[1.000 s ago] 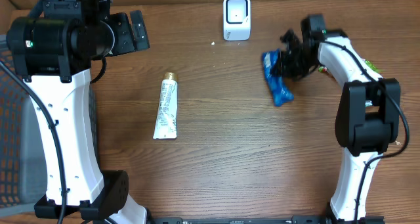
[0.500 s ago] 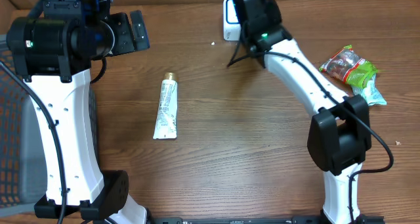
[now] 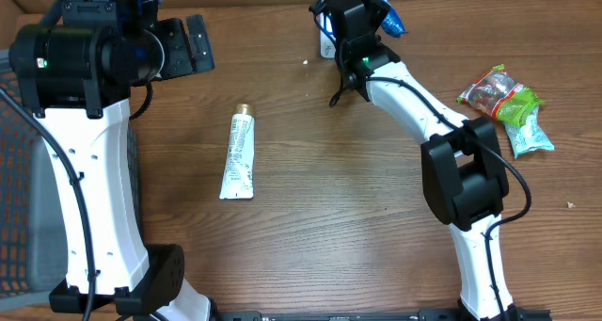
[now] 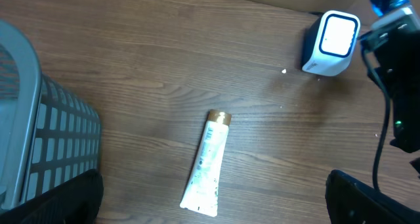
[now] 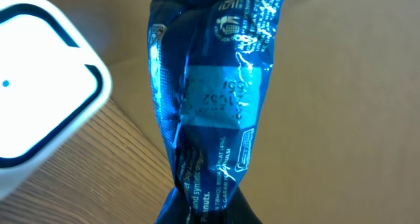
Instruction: Scan the item barcode
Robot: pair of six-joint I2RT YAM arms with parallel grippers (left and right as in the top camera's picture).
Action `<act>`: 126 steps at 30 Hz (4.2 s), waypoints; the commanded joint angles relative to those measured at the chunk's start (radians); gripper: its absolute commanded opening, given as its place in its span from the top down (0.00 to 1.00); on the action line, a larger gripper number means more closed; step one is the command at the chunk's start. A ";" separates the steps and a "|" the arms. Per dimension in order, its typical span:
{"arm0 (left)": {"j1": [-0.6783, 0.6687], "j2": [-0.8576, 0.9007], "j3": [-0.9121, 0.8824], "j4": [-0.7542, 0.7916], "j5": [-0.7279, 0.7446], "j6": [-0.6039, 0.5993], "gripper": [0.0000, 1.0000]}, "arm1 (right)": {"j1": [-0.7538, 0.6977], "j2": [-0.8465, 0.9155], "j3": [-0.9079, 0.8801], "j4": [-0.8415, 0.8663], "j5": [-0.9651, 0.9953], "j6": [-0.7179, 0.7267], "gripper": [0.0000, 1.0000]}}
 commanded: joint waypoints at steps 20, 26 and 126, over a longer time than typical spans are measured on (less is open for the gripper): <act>-0.001 -0.002 -0.003 0.004 -0.010 -0.014 0.00 | -0.035 0.067 0.019 0.187 -0.208 -0.173 0.96; -0.001 -0.002 -0.003 0.004 -0.010 -0.014 0.00 | -0.045 0.109 0.017 0.190 -0.209 -0.173 0.96; -0.001 -0.001 -0.003 0.004 -0.010 -0.014 0.00 | -0.341 -0.282 0.016 -0.922 -1.427 1.101 0.07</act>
